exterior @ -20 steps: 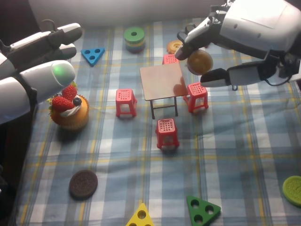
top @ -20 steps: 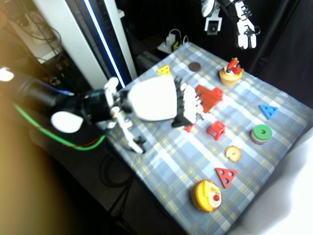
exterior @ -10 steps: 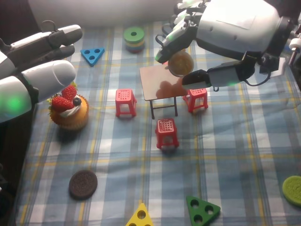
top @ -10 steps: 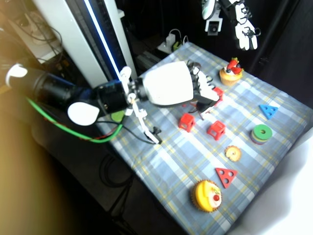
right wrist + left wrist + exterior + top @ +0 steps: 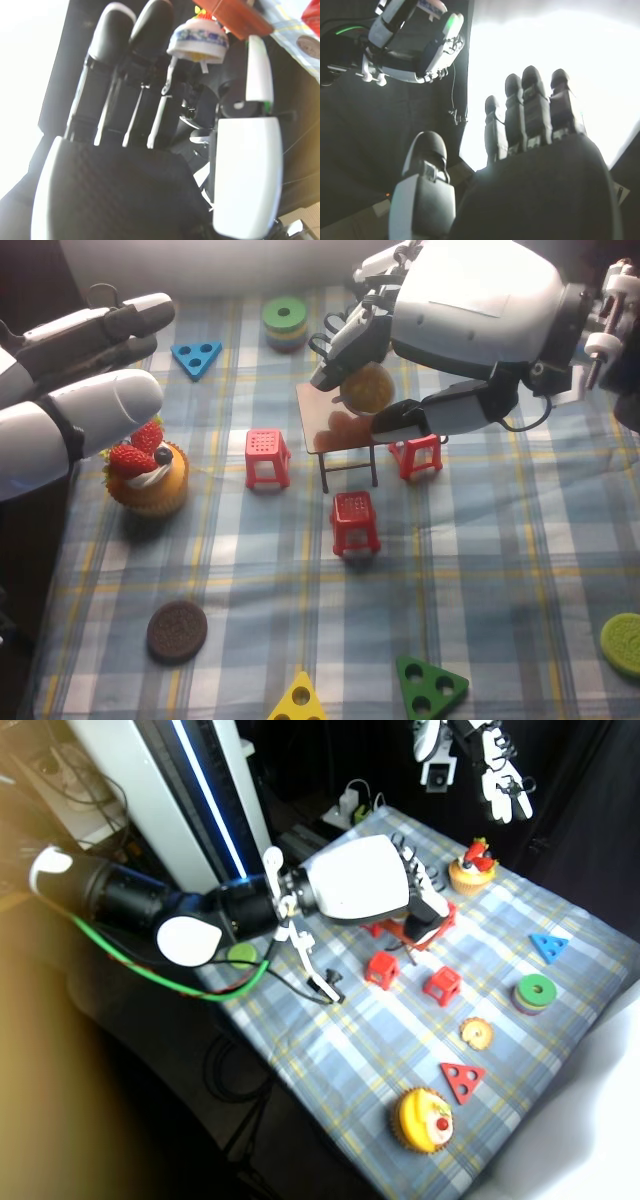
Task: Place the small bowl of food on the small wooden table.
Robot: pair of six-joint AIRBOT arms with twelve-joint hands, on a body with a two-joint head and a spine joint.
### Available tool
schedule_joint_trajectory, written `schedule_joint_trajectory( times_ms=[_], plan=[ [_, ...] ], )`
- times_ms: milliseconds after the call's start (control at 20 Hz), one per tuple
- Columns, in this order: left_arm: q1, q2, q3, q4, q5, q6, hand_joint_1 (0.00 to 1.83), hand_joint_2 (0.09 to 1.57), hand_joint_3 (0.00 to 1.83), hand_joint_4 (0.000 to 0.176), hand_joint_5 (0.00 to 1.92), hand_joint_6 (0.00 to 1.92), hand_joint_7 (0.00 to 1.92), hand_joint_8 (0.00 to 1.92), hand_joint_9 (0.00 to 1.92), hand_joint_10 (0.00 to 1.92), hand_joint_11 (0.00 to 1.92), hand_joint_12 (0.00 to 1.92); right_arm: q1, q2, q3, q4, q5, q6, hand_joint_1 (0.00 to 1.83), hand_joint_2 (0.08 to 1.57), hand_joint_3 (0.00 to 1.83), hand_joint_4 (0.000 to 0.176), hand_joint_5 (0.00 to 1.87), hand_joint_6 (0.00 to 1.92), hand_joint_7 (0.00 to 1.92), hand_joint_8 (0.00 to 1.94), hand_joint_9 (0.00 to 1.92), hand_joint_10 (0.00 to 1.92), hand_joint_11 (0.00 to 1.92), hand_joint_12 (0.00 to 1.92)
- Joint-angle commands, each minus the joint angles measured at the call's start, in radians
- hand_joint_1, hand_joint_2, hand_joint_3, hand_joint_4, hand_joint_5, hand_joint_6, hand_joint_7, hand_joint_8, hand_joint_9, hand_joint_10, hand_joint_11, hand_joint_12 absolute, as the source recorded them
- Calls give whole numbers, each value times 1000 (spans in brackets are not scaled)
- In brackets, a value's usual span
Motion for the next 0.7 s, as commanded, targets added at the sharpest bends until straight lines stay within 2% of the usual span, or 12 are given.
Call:
schedule_joint_trajectory(
  times_ms=[0,50,100,150,200,350,400,500,550,600,650],
  plan=[
    [-11,-5,6,4,-118,-11,242,1154,0,164,327,5,337,3,243,3,0,96,14,0,2,33,105,1,1271,1077,1,0,954,832,1182,813,1086,288,410,1248],
    [-11,-5,6,4,-118,-11,219,1157,0,169,327,4,338,3,251,5,5,105,14,0,2,33,103,1,1342,1054,2,0,888,349,1122,796,1054,205,348,1187],
    [-11,-5,6,4,-118,-11,256,1150,1,168,345,1,358,0,270,1,0,155,14,0,2,33,100,1,1149,1031,0,0,871,118,1012,306,1000,106,361,1084],
    [-11,-5,6,4,-118,-11,263,1146,0,174,346,0,358,0,271,0,0,168,14,0,2,33,96,1,1120,1026,0,0,865,35,992,101,1009,55,499,1027],
    [-11,-5,6,3,-118,-11,263,1149,1,176,326,0,352,0,270,0,0,145,14,0,3,34,94,1,1100,1016,0,0,838,7,923,29,977,27,542,1019],
    [-11,-5,5,0,-118,-11,262,1152,0,176,301,1,318,0,233,0,0,69,14,1,3,34,91,1,1091,985,0,0,720,0,771,0,810,0,385,1014],
    [-11,-5,4,-1,-118,-11,260,1148,0,176,309,4,326,3,243,5,11,75,14,1,3,35,90,1,1096,977,0,0,701,0,776,5,823,9,414,1020],
    [-11,-5,4,-2,-121,-12,191,1150,1,176,296,0,317,1,241,2,9,83,14,1,2,43,90,1,1076,965,0,7,718,1,795,1,830,2,270,1066],
    [-11,-5,4,-3,-122,-12,201,1148,0,176,312,5,316,0,238,0,5,92,14,1,0,48,90,1,1093,957,0,9,745,9,827,12,843,6,258,1076],
    [-11,-4,3,-5,-124,-12,201,1148,0,176,312,5,316,0,238,0,5,92,14,1,-2,52,90,2,1093,957,0,9,745,9,827,12,843,6,258,1076],
    [-11,-4,3,-7,-125,-13,209,1150,0,170,327,9,330,5,252,6,20,104,14,1,-5,55,91,2,1090,960,0,6,748,3,844,6,835,2,168,1109]
  ],
)
